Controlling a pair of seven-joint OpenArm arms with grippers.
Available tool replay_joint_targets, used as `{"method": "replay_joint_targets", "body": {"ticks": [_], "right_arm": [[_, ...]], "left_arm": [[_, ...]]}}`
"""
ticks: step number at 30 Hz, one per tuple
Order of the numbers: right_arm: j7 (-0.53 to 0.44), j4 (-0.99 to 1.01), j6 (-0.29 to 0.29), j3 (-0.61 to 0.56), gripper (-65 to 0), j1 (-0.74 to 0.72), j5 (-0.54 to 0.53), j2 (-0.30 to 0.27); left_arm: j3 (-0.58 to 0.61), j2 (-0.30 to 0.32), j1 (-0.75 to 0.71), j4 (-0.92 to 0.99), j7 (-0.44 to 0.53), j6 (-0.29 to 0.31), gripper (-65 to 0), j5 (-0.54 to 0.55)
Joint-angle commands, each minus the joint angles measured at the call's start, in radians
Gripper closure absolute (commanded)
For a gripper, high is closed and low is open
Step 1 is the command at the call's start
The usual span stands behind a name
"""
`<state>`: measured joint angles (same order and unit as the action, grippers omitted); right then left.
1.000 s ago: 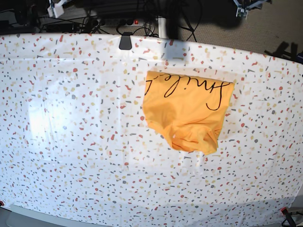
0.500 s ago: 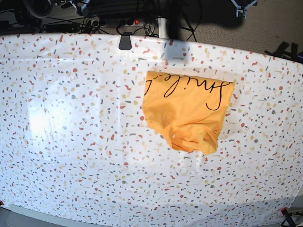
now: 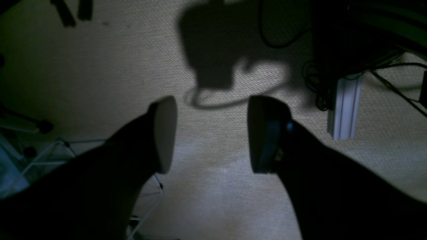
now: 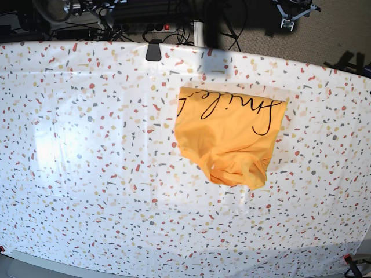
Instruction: Fold the T-shirt properly
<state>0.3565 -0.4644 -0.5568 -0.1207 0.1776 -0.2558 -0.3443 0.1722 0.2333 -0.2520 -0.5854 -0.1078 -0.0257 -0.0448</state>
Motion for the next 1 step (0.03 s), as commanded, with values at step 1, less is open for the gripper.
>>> {"method": "replay_joint_targets", "body": {"ticks": [1], "right_arm": [[0.003,-0.003,0.0,0.001,-41.5,0.0,0.002,-0.013]], "left_arm": [[0.0,0.011,-0.006,-0.006,0.014,-0.007,-32.0,0.0]]}}
